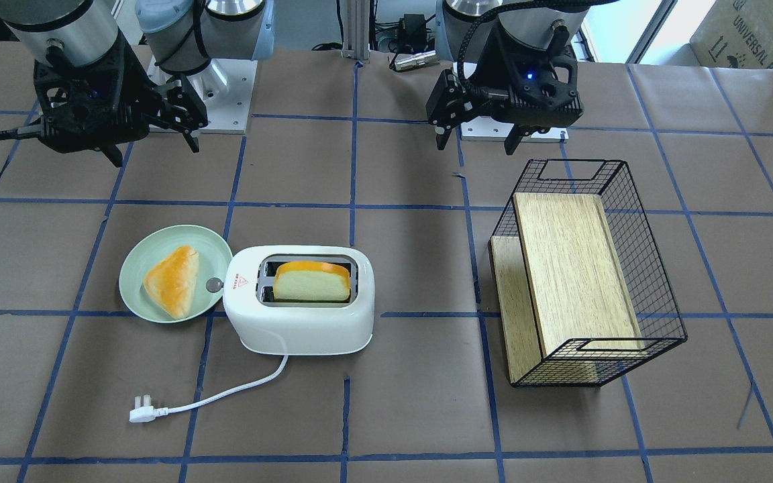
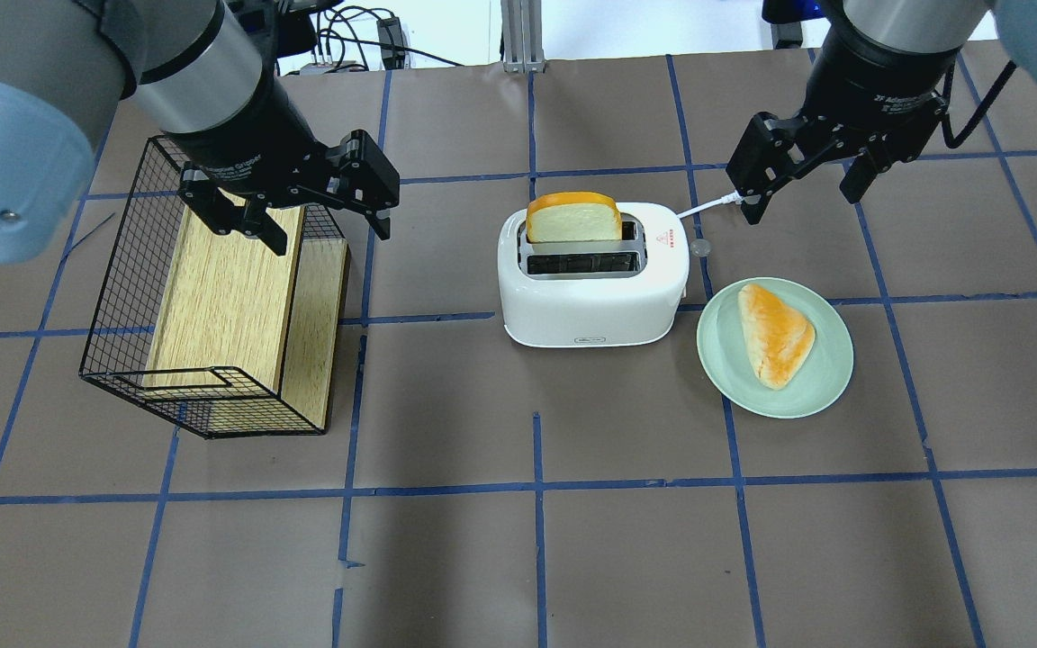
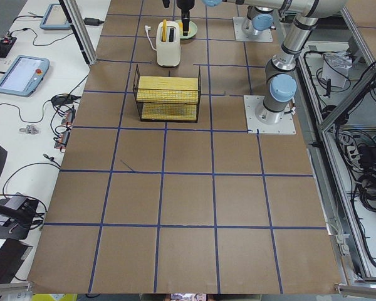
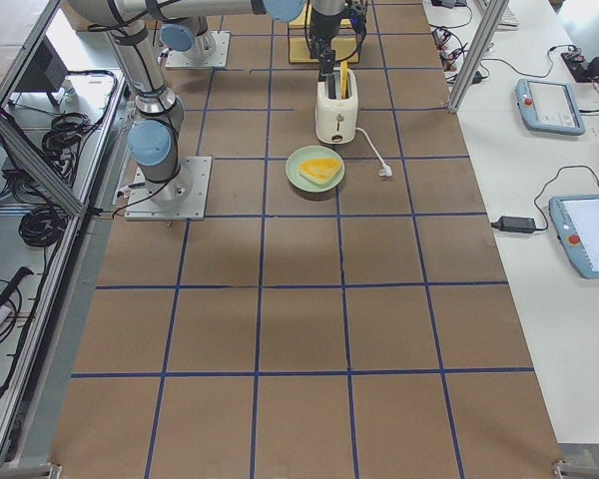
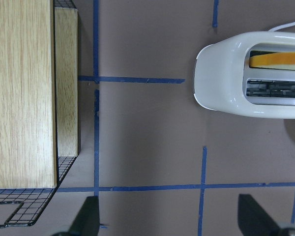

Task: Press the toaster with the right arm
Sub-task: 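Move the right gripper up and over the toaster's side lever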

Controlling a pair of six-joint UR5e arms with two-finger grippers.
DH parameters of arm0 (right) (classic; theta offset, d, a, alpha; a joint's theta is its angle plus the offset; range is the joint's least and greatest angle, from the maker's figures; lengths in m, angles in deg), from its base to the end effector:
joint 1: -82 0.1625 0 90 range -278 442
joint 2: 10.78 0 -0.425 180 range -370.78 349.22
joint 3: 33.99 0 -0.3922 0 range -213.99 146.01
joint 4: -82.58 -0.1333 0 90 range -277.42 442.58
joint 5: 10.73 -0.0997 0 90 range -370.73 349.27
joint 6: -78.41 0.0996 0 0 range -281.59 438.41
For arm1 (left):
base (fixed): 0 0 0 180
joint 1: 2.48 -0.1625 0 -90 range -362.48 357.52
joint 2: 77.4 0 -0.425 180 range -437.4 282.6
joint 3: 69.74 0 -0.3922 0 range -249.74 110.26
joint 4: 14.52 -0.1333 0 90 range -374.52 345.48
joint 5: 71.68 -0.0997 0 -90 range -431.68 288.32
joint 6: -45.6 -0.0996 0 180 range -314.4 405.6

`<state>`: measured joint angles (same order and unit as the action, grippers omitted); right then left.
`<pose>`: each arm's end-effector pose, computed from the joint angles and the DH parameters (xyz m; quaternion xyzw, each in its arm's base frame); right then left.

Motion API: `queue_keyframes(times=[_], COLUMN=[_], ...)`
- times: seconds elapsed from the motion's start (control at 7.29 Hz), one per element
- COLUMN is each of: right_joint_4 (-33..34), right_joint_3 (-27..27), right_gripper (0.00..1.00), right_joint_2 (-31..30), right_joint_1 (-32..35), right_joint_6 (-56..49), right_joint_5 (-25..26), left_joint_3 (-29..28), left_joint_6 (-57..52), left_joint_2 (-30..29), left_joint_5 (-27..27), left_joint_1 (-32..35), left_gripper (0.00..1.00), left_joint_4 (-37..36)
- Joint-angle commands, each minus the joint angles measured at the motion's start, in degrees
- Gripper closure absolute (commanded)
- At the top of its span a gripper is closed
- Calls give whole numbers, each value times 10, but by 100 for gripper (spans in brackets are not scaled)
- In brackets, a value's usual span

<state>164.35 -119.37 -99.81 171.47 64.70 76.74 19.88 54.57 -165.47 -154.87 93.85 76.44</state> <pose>0.1332 -0.4913 0.5053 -0.1138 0.9925 0.0369 0.0268 -0.1971 -0.4606 0.5065 0.0223 -0.9979 0.0037 0.0604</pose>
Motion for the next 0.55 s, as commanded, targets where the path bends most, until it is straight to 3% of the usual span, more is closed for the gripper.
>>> queue_keyframes(times=[0.0, 0.27, 0.41], right_joint_4=[0, -1, -1], right_joint_3=[-1, -5, -8], right_gripper=[0, 0, 0], right_joint_2=[0, 0, 3], right_joint_1=[0, -1, -1], right_joint_6=[0, -18, -80], right_joint_5=[0, -3, -2], left_joint_3=[0, -1, 0], left_joint_6=[0, 0, 0], left_joint_2=[0, 0, 0], left_joint_5=[0, 0, 0], left_joint_1=[0, 0, 0], left_gripper=[0, 0, 0], left_joint_4=[0, 0, 0])
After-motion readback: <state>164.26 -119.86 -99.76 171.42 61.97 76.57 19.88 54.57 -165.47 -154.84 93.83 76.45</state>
